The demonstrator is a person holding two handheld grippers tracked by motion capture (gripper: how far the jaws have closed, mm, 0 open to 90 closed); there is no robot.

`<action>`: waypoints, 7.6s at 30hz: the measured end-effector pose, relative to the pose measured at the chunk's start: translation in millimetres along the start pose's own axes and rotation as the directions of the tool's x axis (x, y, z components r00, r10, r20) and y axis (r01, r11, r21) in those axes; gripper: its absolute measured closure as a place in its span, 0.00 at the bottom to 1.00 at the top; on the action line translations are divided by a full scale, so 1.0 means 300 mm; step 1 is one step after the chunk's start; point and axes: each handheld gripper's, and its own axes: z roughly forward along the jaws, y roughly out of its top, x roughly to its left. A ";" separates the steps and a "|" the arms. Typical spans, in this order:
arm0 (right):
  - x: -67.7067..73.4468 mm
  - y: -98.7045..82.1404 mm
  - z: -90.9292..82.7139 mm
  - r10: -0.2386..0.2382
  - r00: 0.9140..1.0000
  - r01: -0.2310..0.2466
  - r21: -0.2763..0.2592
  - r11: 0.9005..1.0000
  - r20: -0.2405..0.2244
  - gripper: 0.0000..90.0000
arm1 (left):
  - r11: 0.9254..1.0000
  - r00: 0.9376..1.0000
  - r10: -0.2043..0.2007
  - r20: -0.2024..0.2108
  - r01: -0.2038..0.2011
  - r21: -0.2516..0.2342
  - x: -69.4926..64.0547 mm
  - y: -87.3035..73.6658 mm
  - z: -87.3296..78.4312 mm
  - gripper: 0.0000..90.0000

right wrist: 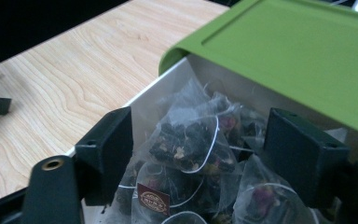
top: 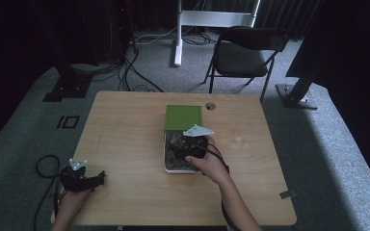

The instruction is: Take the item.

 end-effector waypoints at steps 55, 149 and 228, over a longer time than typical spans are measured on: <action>-0.007 0.012 -0.011 -0.011 1.000 0.011 0.027 1.000 0.004 0.82 | 1.000 1.000 -0.001 0.000 0.001 0.001 0.000 0.000 0.000 0.00; -0.310 0.025 -0.325 0.110 0.984 -0.090 -0.138 0.986 0.143 0.82 | 1.000 1.000 0.002 0.000 -0.002 0.001 0.000 0.000 0.000 0.00; -0.631 -0.142 -0.302 0.234 0.915 -0.230 -0.054 0.972 0.329 0.71 | 1.000 1.000 0.001 -0.001 -0.001 0.001 0.000 0.000 0.000 0.00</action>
